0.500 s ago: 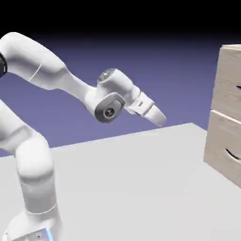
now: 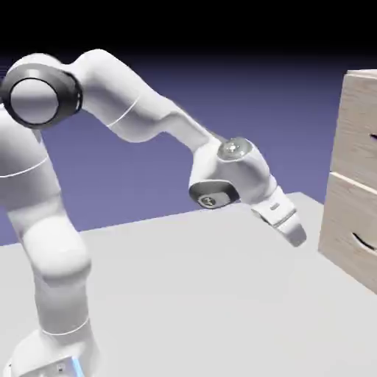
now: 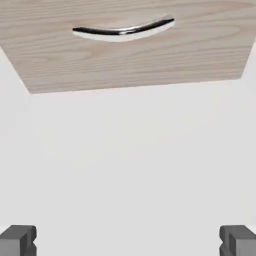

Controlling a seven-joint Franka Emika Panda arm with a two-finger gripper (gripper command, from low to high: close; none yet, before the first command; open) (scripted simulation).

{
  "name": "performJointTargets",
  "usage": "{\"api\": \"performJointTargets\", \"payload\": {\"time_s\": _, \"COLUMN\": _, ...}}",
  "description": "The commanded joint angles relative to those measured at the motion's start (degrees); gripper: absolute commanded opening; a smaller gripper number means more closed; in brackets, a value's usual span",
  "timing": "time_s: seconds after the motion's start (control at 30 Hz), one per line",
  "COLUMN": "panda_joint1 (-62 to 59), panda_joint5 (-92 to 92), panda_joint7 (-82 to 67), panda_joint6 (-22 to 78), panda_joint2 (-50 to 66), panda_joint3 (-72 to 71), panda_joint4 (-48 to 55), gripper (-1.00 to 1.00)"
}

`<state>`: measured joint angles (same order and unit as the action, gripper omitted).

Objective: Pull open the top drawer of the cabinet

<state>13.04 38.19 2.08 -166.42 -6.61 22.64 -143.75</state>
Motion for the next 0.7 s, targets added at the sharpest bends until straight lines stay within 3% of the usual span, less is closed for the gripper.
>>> {"api": "performJointTargets", "payload": {"time_s": 0.0, "panda_joint1": 0.76, "panda_joint5": 2.36, "panda_joint7": -2.5, "panda_joint6": 0.47, "panda_joint2": 1.61, "panda_joint3": 1.4, "panda_joint4": 1.07, "gripper": 0.0}}
{"api": "performJointTargets", "payload": {"time_s": 0.67, "panda_joint1": 15.99, "panda_joint5": 49.49, "panda_joint7": -52.33, "panda_joint6": 9.83, "panda_joint2": 33.76, "panda_joint3": 29.34, "panda_joint4": 22.36, "gripper": 0.0}}
